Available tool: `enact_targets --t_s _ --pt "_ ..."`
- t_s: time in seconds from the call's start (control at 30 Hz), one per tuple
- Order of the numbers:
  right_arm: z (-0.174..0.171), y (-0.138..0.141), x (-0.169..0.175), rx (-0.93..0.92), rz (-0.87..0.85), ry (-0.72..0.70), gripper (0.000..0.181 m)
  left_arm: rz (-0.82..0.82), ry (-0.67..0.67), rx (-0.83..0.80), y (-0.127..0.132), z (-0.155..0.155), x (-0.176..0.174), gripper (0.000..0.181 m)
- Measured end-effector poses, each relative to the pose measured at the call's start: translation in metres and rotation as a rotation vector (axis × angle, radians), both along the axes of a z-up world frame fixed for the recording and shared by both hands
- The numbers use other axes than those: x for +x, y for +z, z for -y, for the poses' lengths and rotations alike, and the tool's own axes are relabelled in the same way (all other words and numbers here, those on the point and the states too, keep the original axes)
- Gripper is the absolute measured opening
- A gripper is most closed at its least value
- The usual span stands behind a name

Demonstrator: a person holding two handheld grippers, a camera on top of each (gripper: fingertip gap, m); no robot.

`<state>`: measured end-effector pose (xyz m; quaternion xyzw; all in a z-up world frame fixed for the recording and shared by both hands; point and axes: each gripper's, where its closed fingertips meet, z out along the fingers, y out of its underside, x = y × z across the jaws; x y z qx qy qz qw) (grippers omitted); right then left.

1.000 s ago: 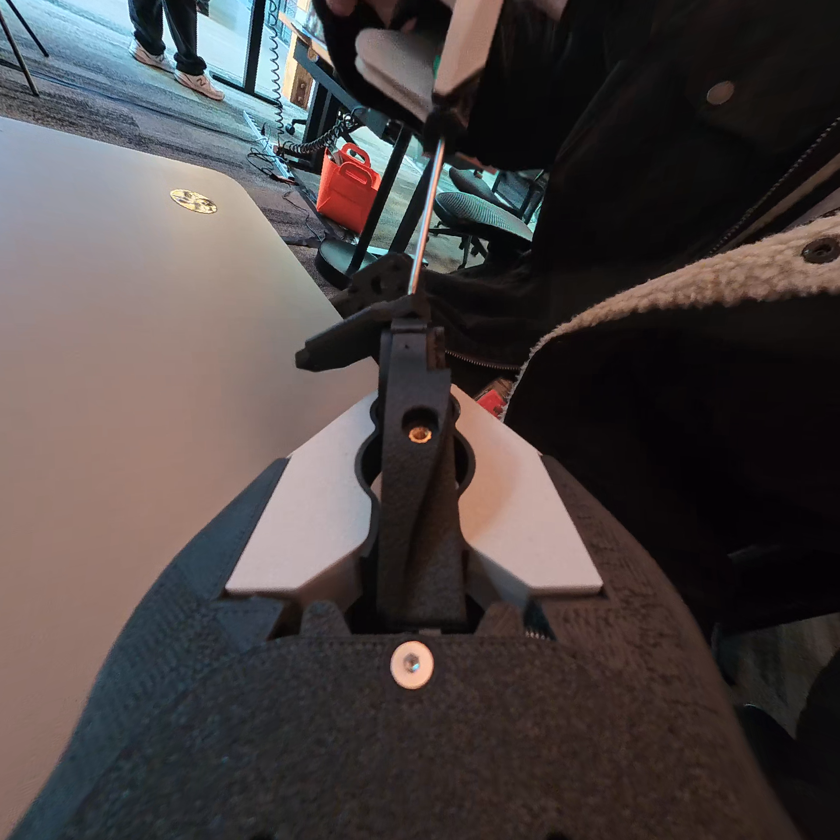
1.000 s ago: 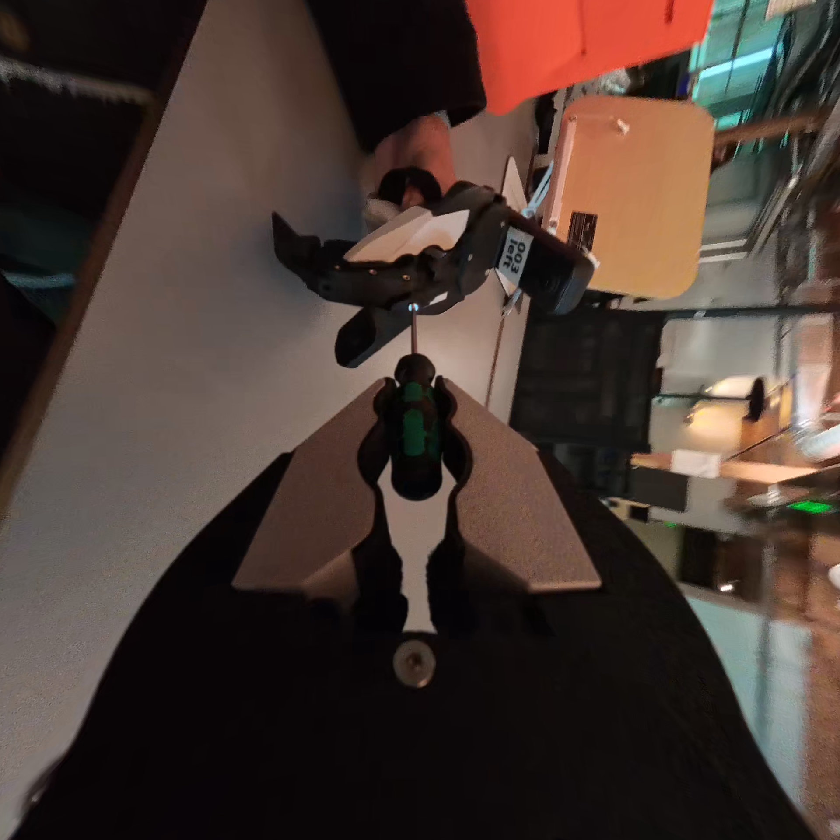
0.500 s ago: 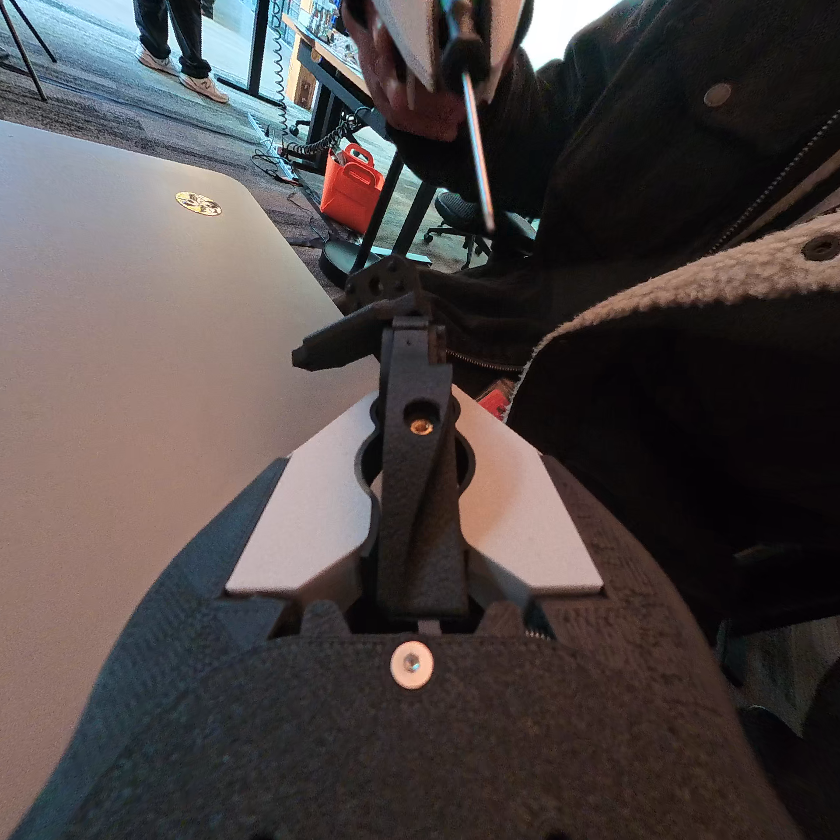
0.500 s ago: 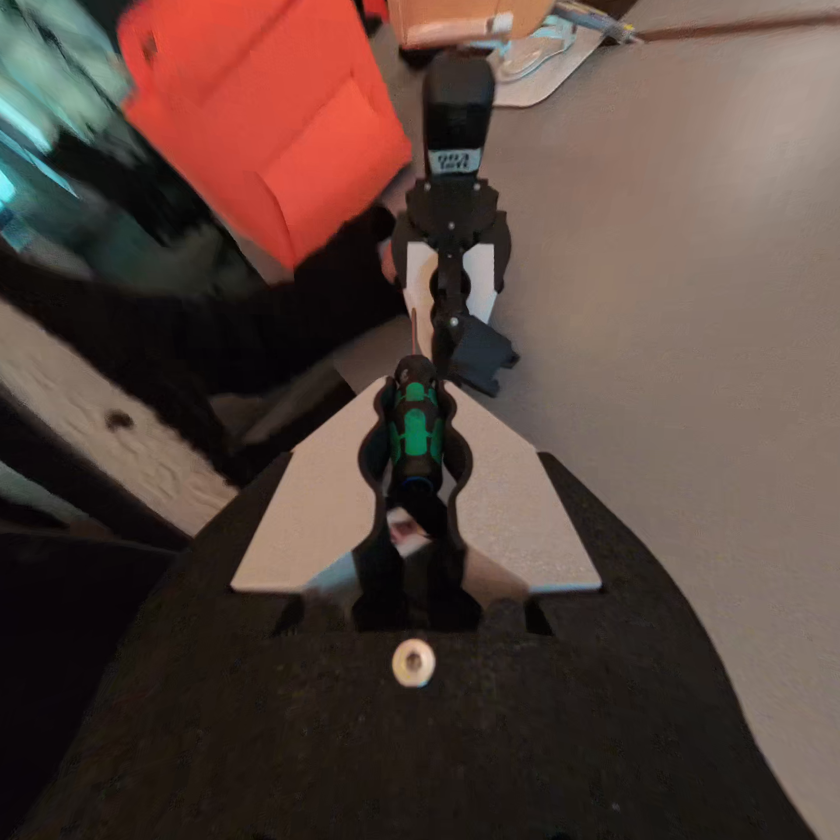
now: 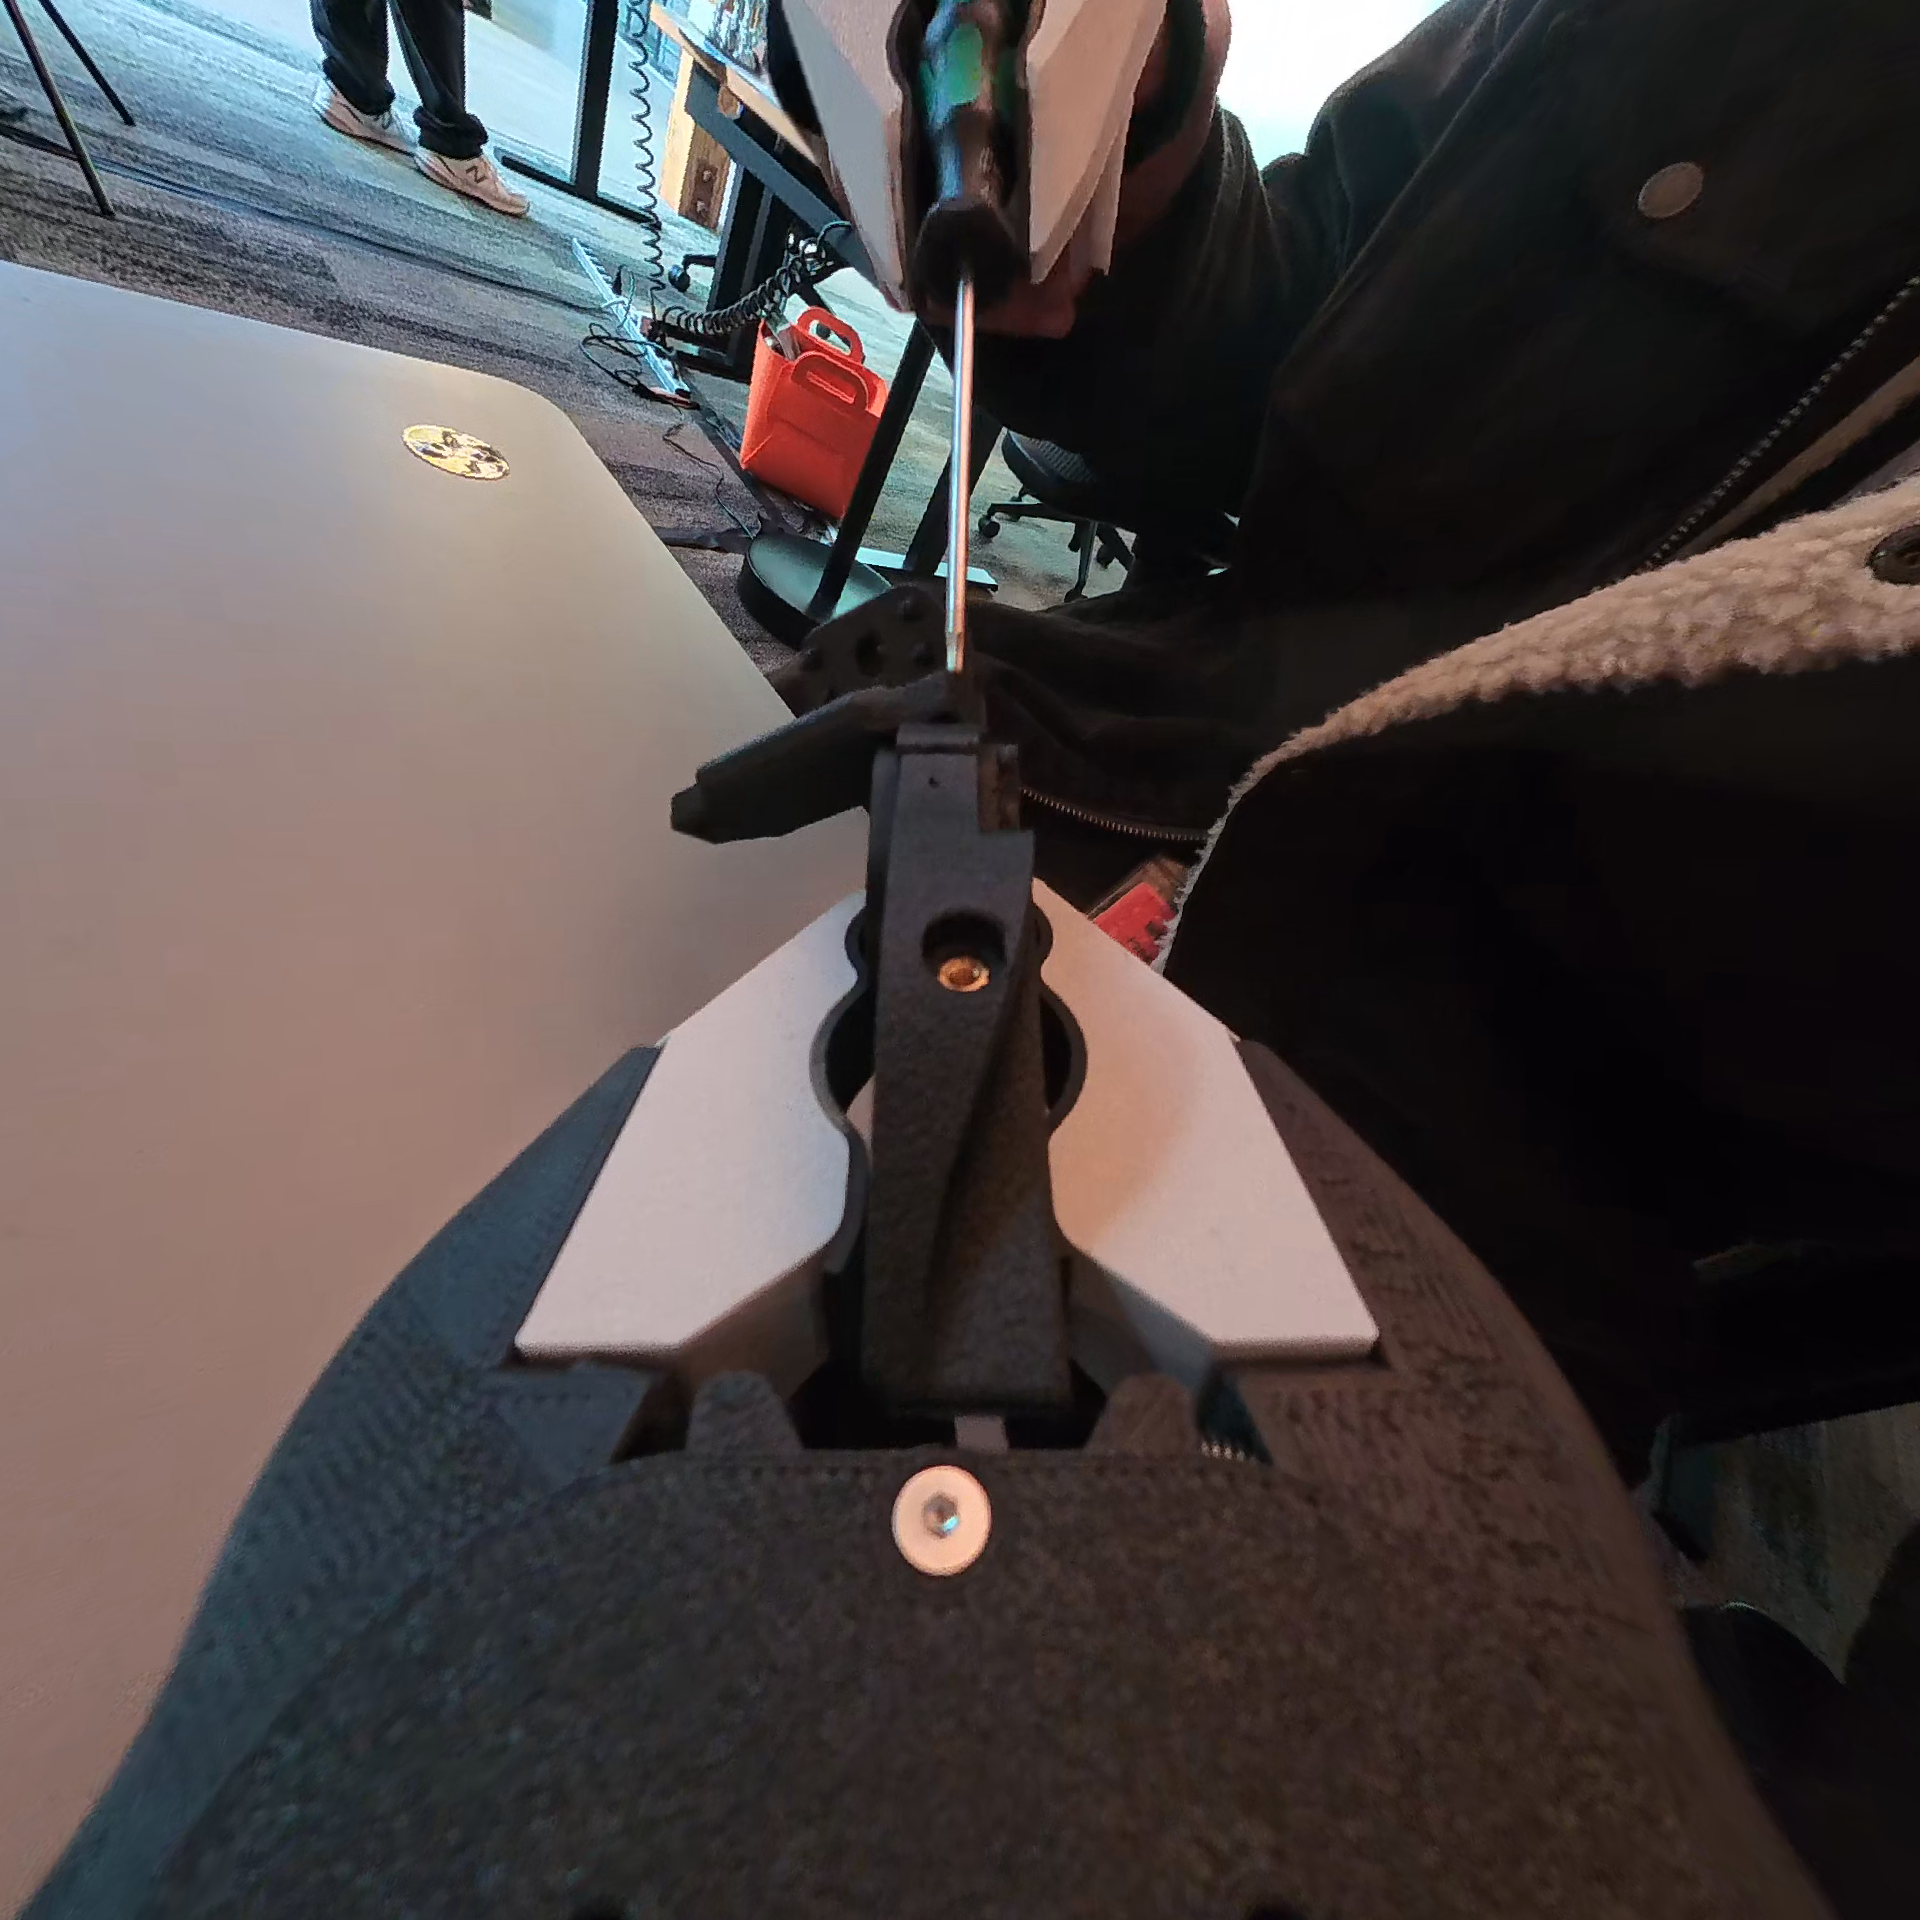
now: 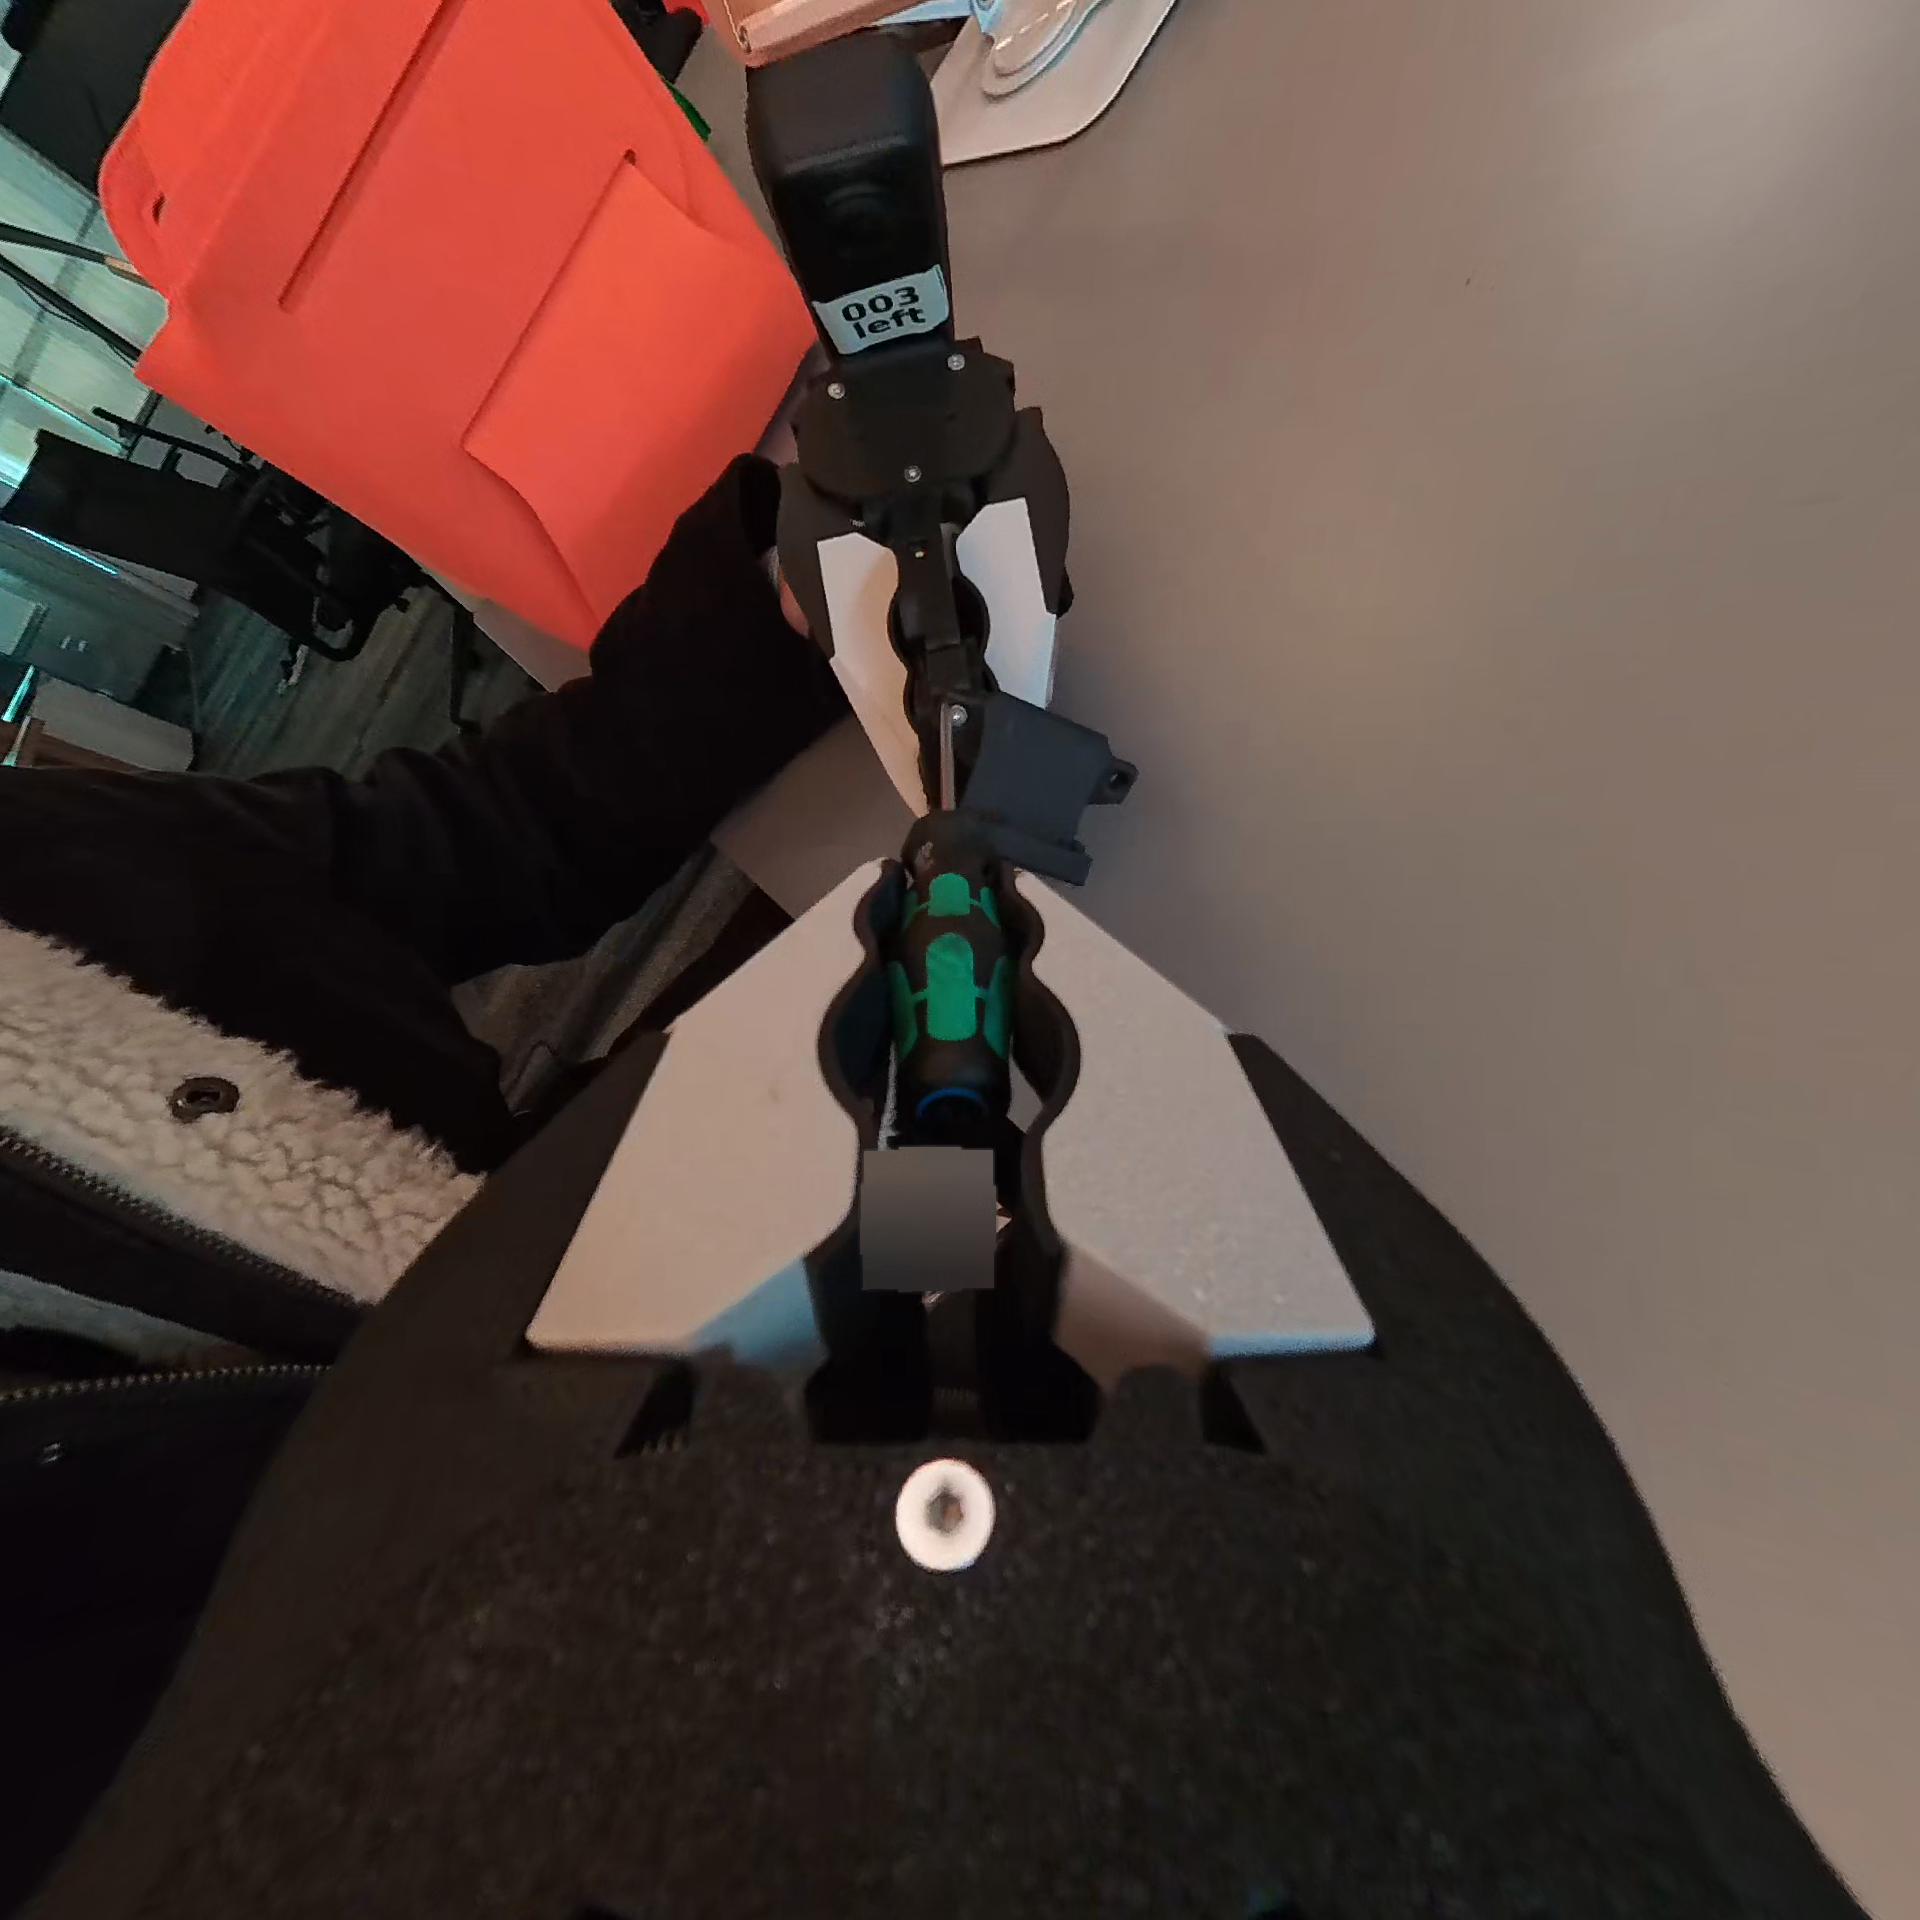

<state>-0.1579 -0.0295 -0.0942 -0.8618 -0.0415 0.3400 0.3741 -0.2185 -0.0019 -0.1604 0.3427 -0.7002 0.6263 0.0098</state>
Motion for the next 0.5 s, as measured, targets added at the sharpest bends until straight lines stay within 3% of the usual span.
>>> enact_targets --t_s 0.5 --pt "0.0015 -0.0041 0.0004 0.002 0.072 0.024 0.016 -0.009 -0.003 0.032 -0.0055 0.0022 -0.0004 0.022"
